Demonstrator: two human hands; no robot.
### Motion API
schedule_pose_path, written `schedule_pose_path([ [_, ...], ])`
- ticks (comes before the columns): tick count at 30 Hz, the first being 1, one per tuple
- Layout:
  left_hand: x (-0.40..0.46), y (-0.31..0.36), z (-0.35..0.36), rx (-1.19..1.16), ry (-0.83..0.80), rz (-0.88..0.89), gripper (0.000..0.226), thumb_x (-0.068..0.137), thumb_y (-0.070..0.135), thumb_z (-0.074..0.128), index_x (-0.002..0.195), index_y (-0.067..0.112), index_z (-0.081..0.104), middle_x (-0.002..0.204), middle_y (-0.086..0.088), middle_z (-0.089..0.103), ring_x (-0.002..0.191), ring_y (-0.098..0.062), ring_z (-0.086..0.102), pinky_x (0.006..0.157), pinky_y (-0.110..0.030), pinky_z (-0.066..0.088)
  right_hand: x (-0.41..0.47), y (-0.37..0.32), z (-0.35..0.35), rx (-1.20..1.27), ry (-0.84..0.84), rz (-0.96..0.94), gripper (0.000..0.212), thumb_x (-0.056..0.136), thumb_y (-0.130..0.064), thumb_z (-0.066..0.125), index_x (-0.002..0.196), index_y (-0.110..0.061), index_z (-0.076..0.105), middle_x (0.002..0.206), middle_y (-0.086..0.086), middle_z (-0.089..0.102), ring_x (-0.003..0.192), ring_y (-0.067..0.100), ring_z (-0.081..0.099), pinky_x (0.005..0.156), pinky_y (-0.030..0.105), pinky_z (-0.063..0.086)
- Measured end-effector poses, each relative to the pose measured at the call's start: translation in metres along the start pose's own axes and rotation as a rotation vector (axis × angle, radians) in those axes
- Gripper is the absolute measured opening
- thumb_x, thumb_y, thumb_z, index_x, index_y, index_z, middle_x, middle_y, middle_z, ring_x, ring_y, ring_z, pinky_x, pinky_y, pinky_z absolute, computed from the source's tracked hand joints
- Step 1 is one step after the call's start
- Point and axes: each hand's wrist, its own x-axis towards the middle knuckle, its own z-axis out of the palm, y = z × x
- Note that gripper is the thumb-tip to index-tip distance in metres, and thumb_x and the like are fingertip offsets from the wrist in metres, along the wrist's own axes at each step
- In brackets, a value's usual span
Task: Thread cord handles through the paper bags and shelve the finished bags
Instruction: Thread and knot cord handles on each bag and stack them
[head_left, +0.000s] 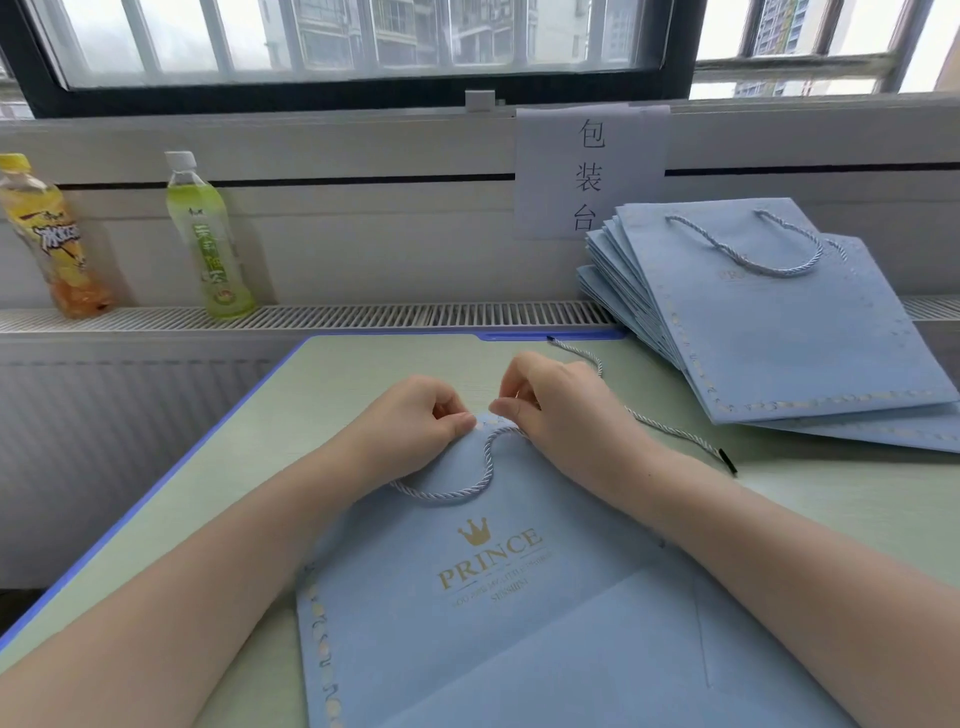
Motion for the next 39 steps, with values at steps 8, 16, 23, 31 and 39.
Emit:
schedule_pose_path([
  [8, 0.001, -0.001, -0.005, -0.053, -0.035, -0.071, 0.016, 0.092, 0.013, 0.056, 0.078, 0.016, 0.063, 0.071, 0.005, 0.059, 0.062, -0.001, 0.049, 0.056, -0.012, 0.037, 0.001, -0.006, -0.005, 0.110, -0.071, -0.046, 0.021, 0.089, 0.000, 0.051, 0.094, -0.009, 0.069, 0.077, 0.001, 0.065, 0.066, 0.011, 0.056, 0.063, 0.011, 0.039],
  [16, -0.001, 0.001, -0.008, -0.178, -0.031, -0.154, 0.023, 0.092, 0.012, 0.057, 0.070, 0.017, 0.062, 0.069, 0.003, 0.060, 0.060, -0.006, 0.051, 0.055, -0.015, 0.041, 0.003, 0.000, 0.000, -0.030, -0.014, -0.063, 0.010, 0.089, -0.017, 0.060, 0.091, -0.016, 0.070, 0.092, -0.002, 0.067, 0.091, 0.016, 0.057, 0.082, 0.033, 0.045],
  [23, -0.001, 0.002, -0.007, -0.193, -0.075, -0.114, 0.019, 0.093, 0.018, 0.057, 0.075, 0.017, 0.063, 0.072, 0.000, 0.060, 0.064, -0.009, 0.051, 0.063, -0.022, 0.042, 0.001, -0.004, 0.004, -0.031, 0.030, -0.172, 0.005, 0.086, -0.019, 0.063, 0.085, -0.017, 0.068, 0.083, -0.003, 0.061, 0.081, 0.019, 0.056, 0.074, 0.040, 0.047],
  [31, -0.006, 0.004, -0.023, -0.369, -0.198, -0.225, 0.020, 0.095, 0.013, 0.054, 0.078, 0.012, 0.065, 0.074, -0.008, 0.061, 0.062, -0.018, 0.054, 0.053, -0.021, 0.043, -0.003, -0.011, 0.004, 0.108, -0.003, -0.183, 0.008, 0.085, -0.014, 0.065, 0.087, -0.012, 0.073, 0.084, 0.001, 0.069, 0.080, 0.017, 0.058, 0.076, 0.033, 0.045],
  [39, -0.006, -0.004, -0.036, -0.675, -0.397, -0.318, 0.029, 0.088, -0.010, 0.045, 0.085, 0.008, 0.068, 0.074, -0.012, 0.066, 0.047, -0.014, 0.060, 0.044, -0.016, 0.047, -0.002, -0.009, 0.005, 0.296, -0.069, -0.105, 0.014, 0.084, -0.006, 0.066, 0.087, -0.019, 0.067, 0.081, -0.010, 0.057, 0.075, 0.004, 0.052, 0.072, 0.012, 0.040],
])
